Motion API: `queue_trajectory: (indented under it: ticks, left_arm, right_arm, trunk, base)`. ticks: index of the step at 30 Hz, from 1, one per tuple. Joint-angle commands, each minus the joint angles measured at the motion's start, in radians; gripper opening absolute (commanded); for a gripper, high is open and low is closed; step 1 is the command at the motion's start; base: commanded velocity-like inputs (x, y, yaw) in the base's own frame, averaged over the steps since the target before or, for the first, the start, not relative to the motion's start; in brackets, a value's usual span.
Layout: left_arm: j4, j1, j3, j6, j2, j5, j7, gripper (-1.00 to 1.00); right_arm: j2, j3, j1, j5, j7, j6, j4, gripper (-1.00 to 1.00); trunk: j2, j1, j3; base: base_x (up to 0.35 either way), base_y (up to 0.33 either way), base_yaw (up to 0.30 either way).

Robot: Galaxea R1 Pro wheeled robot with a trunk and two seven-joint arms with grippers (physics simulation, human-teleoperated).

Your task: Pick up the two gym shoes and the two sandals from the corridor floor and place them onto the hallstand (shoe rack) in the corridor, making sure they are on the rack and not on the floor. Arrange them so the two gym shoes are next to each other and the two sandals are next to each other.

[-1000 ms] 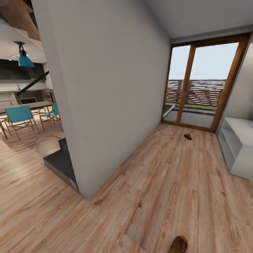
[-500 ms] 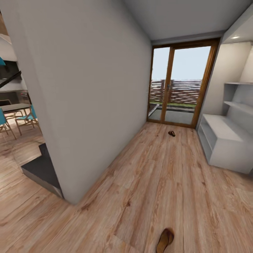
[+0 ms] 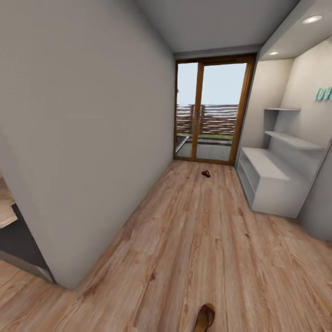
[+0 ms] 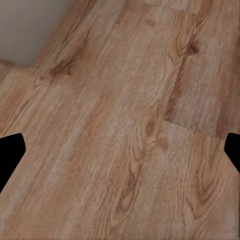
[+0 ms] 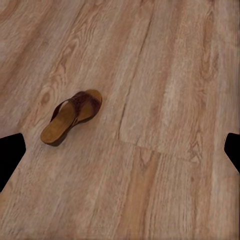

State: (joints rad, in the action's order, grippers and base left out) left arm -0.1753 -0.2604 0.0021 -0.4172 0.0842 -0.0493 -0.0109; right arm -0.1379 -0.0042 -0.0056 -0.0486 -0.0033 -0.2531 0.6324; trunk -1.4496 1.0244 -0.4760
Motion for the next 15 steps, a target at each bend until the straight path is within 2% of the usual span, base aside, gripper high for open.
queue_trajectory:
  ticks: [1, 8, 15]
  left_arm:
    - [0.000, 0.000, -0.001, -0.003, 0.000, -0.005, 0.000, 1.00]
    - [0.000, 0.000, -0.001, -0.002, 0.000, -0.006, 0.000, 1.00]
    - [0.000, 0.000, -0.001, -0.002, 0.000, -0.006, 0.000, 1.00]
  right_arm:
    - [0.000, 0.001, -0.001, -0.005, 0.000, -0.003, 0.000, 1.00]
    - [0.000, 0.001, -0.001, -0.005, 0.000, -0.003, 0.000, 1.00]
    - [0.000, 0.001, -0.001, -0.005, 0.000, -0.003, 0.000, 1.00]
  trunk:
    - [0.000, 0.001, -0.001]
    - [0.000, 0.001, -0.001]
    - [0.000, 0.001, -0.001]
  base:
    - [0.329, 0.000, -0.279]
    - [0.264, 0.000, -0.279]
    - [0.054, 0.000, -0.279]
